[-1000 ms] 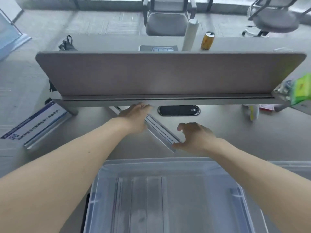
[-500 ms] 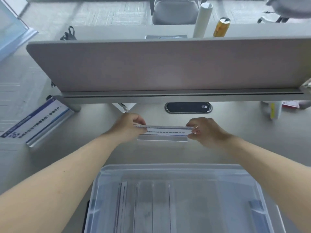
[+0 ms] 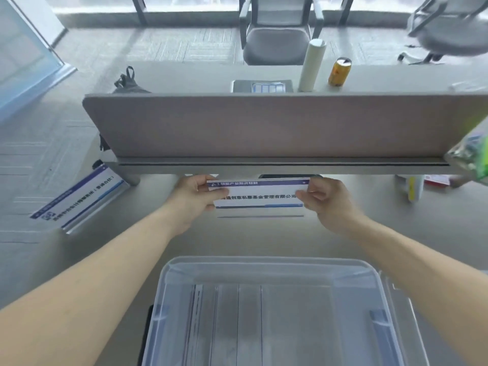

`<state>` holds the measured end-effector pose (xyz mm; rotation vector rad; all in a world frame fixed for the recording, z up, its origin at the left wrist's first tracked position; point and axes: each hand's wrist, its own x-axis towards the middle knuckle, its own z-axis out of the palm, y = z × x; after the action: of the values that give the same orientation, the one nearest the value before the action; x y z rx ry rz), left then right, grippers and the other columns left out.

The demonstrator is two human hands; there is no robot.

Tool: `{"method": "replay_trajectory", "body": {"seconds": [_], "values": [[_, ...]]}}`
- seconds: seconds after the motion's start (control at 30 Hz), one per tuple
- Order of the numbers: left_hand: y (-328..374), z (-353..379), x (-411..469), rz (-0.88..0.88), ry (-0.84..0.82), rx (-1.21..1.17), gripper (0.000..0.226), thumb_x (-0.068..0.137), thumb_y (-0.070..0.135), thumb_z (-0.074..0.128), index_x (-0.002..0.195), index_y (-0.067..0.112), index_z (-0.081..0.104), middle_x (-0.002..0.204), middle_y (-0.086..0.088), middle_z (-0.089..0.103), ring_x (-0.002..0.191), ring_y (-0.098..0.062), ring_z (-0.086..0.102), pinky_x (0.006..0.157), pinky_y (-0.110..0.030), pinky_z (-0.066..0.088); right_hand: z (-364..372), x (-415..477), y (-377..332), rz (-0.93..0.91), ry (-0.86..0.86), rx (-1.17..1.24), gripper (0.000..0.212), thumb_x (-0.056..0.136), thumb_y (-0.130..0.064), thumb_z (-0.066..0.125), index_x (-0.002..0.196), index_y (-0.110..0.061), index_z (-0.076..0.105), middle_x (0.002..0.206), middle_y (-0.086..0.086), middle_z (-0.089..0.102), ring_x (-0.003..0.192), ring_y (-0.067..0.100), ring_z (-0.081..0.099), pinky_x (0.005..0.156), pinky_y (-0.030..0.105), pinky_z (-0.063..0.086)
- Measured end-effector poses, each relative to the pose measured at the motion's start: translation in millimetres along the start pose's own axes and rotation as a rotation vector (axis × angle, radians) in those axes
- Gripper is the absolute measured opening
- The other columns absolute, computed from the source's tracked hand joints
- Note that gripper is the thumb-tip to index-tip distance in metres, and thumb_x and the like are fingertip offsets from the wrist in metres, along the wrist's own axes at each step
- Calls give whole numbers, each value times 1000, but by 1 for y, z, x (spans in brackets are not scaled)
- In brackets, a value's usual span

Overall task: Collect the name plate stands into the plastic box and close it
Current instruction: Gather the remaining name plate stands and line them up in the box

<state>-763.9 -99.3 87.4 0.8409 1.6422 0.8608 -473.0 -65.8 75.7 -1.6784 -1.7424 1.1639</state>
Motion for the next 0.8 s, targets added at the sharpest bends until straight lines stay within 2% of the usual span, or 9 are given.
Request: {"method": "replay_trajectory", "body": {"seconds": [0.07, 0.13, 0.27, 0.37, 0.47, 0.53, 0.6, 0.67, 0.8], "values": [[24, -4, -18, 44, 10, -41, 23, 81, 11, 83, 98, 18, 69, 97, 0, 77, 91, -18, 70, 94, -50, 54, -16, -14, -23, -38, -21, 101, 33, 88, -37, 69, 76, -9, 56, 83, 14, 68, 81, 33, 68, 85, 59, 58], [48, -9, -42, 110, -28, -24, 18, 82, 13, 83, 93, 17, 70, 94, -3, 78, 90, -20, 72, 95, -53, 53, -34, -32, -45, -83, -32, 142, 33, 93, -30, 69, 86, 1, 59, 88, 22, 69, 86, 43, 66, 84, 62, 57], [88, -17, -92, 360, -47, 290, 19, 82, 21, 84, 92, 20, 68, 89, 1, 78, 88, -20, 75, 88, -46, 58, -63, -79, -77, -148, 1, 178, 36, 95, -23, 69, 78, 2, 49, 60, -15, 57, 67, 7, 60, 85, 56, 60], [118, -9, -130, 750, 72, 793, 33, 81, 28, 82, 106, 28, 61, 109, 12, 66, 101, -11, 65, 82, -29, 50, -76, -109, -86, -186, 93, 116, 35, 94, -30, 72, 71, -14, 50, 58, -15, 51, 66, 12, 52, 82, 60, 57], [146, 22, -166, 1057, 4, 1191, 45, 84, 29, 77, 124, 23, 58, 124, 6, 61, 107, -18, 60, 85, -36, 51, -86, -132, -88, -244, 155, 72, 36, 94, -34, 71, 69, -18, 49, 61, -2, 54, 66, 10, 52, 79, 60, 56], [155, 50, -185, 1001, -50, 1349, 37, 89, 28, 71, 122, 21, 55, 120, 3, 61, 106, -22, 59, 82, -40, 53, -91, -145, -88, -263, 165, 70, 37, 94, -35, 71, 69, -18, 50, 67, 5, 64, 67, 8, 56, 78, 59, 56], [157, 70, -196, 854, -59, 1430, 17, 93, 21, 63, 106, 19, 53, 103, 1, 61, 96, -25, 62, 72, -39, 51, -96, -155, -88, -281, 157, 71, 37, 95, -32, 70, 67, -20, 49, 71, 3, 70, 67, 5, 59, 78, 54, 57], [156, 83, -204, 742, -55, 1487, 11, 95, 14, 58, 92, 20, 49, 84, 1, 55, 79, -28, 60, 64, -35, 43, -103, -162, -85, -297, 153, 50, 37, 95, -29, 71, 67, -20, 49, 71, 3, 71, 63, 0, 57, 73, 40, 55], [150, 103, -225, 673, -60, 1483, 7, 99, 22, 54, 92, 23, 52, 78, 1, 46, 72, -26, 50, 65, -32, 38, -122, -173, -68, -366, 131, 27, 38, 93, -22, 73, 64, -27, 49, 63, -11, 65, 66, -6, 61, 56, 16, 38]]}}
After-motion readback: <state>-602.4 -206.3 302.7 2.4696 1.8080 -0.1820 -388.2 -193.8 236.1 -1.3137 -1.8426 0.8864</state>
